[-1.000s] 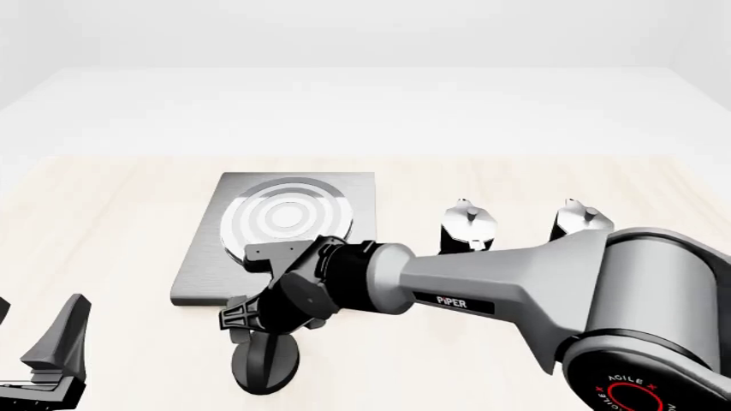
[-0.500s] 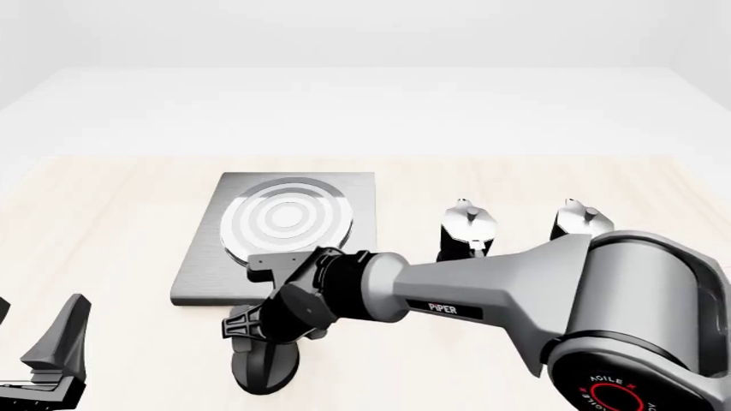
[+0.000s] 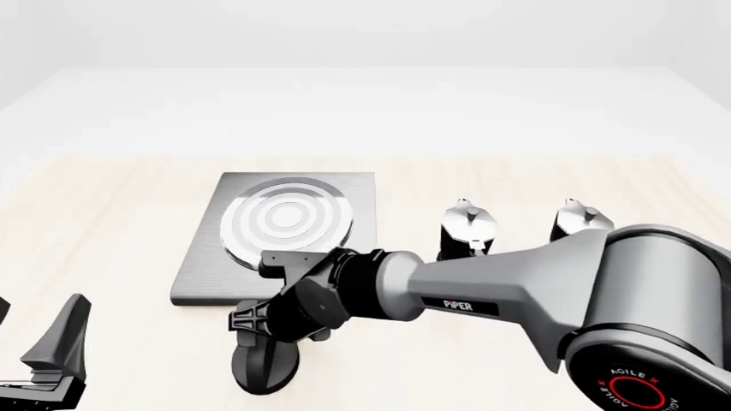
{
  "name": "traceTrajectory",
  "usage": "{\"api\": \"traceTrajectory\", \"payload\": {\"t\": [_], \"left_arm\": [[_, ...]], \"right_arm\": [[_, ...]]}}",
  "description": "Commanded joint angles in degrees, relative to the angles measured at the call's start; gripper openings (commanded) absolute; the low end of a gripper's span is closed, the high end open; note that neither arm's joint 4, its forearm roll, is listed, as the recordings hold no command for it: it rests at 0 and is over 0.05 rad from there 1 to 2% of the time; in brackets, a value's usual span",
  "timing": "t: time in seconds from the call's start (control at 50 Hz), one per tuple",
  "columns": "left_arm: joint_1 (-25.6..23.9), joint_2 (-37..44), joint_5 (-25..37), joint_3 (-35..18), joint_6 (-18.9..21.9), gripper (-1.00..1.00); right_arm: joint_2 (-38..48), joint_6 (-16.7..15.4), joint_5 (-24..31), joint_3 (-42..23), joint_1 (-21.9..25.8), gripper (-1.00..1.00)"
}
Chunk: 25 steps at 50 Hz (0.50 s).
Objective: Turn off the stove.
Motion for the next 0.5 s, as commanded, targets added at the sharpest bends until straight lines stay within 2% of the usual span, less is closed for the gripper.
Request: {"api": "traceTrajectory", "payload": {"t": [0.02, 0.5], "left_arm": [[0.0, 0.0, 0.0, 0.0, 0.0, 1.0], [0.0, 0.0, 0.0, 0.0, 0.0, 1.0]], "right_arm": [[-1.8, 4.75, 1.11, 4.6, -4.19, 1.0], [-3.82, 5.02, -0.78, 9.28, -8.36, 1.0]]}}
